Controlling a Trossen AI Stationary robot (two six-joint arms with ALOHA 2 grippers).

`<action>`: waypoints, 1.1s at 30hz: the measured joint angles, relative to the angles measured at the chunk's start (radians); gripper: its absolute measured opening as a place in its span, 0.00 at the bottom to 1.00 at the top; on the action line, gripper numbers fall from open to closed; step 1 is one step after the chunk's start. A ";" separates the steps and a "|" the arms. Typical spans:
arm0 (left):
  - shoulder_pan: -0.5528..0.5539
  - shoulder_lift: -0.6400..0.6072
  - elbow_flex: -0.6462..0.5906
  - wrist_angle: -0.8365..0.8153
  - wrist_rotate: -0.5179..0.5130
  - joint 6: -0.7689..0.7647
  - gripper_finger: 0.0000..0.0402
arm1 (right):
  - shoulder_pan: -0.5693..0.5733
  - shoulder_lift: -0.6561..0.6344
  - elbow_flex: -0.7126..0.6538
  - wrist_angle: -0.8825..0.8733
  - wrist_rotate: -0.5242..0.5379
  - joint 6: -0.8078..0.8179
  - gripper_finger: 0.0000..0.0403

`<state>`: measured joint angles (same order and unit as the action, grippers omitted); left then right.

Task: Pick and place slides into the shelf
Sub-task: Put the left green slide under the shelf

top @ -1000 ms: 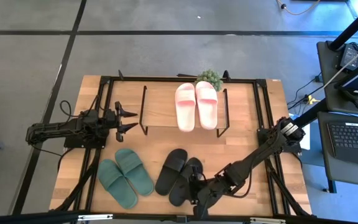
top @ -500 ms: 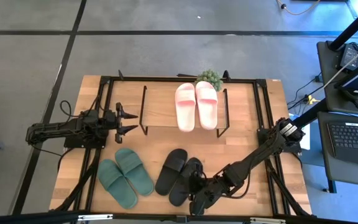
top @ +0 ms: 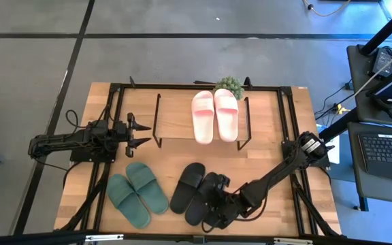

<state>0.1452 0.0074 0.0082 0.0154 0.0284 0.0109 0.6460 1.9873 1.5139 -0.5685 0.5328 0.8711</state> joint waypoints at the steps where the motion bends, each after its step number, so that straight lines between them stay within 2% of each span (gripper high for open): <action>1: 0.000 0.000 0.000 0.000 0.000 0.000 0.49 | 0.000 0.000 0.000 0.001 -0.001 0.000 0.39; 11: 0.000 0.000 0.000 0.003 0.001 0.025 0.49 | 0.000 -0.002 0.000 -0.048 -0.009 0.012 0.39; 19: 0.000 0.000 0.000 0.097 0.050 0.063 0.49 | 0.002 0.039 0.001 -0.058 -0.010 0.044 0.39; 24: 0.000 0.000 0.000 0.094 0.053 0.063 0.49 | 0.003 0.041 0.012 -0.052 -0.014 0.042 0.39; 33: 0.000 0.000 0.000 0.082 0.053 0.062 0.49 | 0.003 0.042 0.064 -0.029 -0.125 0.044 0.39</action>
<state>0.1455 0.0074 0.0082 0.0975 0.0811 0.0731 0.6487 2.0289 1.5778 -0.5976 0.4074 0.9155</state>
